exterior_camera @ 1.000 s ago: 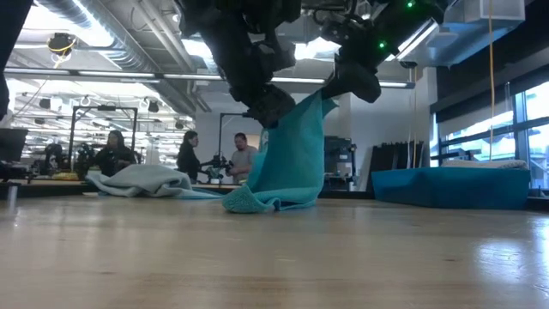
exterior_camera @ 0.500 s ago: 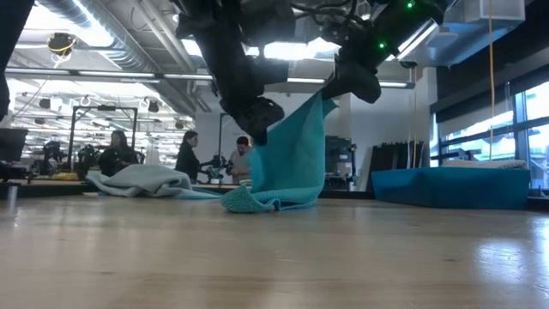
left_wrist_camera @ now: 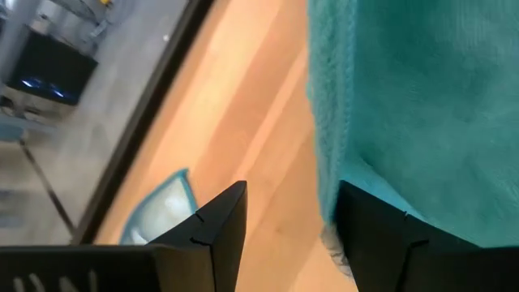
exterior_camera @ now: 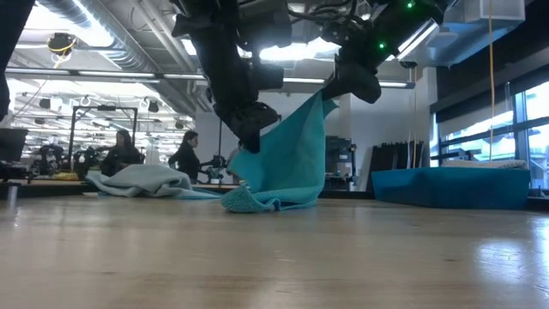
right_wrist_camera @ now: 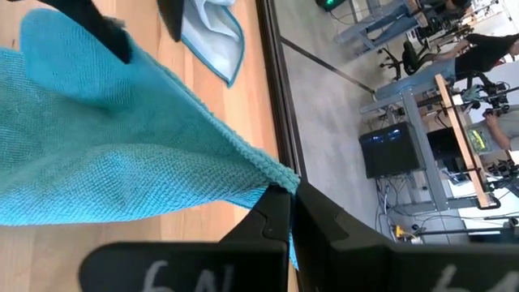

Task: Fold microfiber towels
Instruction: Fold the blue microfiber cloth

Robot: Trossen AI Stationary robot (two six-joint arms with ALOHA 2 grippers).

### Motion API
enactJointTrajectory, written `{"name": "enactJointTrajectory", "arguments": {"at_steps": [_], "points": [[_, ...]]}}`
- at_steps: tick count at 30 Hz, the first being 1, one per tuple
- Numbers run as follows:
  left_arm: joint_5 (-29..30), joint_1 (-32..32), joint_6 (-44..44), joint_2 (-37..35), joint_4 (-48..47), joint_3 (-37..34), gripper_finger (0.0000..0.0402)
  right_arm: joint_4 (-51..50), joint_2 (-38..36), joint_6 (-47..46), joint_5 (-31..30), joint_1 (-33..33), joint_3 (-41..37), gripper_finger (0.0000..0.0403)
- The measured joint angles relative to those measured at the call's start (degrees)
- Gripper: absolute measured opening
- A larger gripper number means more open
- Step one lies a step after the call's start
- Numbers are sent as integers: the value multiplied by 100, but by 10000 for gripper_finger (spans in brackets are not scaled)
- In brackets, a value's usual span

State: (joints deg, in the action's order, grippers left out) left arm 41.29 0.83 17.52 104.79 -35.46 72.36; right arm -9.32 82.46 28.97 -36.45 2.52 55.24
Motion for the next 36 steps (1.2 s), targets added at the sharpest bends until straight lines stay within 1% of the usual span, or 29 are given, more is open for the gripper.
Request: {"name": "enactJointTrajectory", "arguments": {"at_steps": [3,12,18,23,29,32,36], "points": [[-203,-42,192,2,-153,0,174,-9,1,0,-4,1,0,6],[-935,-39,313,4,-326,0,174,-82,-1,0,-6,1,0,6],[-948,-21,369,4,-319,0,174,-89,0,1,-6,1,0,6],[-966,52,676,79,-323,-9,174,-94,-1,2,-6,1,0,6],[-1616,113,761,68,-302,-9,174,-110,0,2,-8,1,0,6],[-1832,114,620,70,-310,-9,167,-113,-1,2,-7,1,0,6],[-1841,134,572,68,-356,-9,139,-118,-1,4,-6,1,0,6]]}}
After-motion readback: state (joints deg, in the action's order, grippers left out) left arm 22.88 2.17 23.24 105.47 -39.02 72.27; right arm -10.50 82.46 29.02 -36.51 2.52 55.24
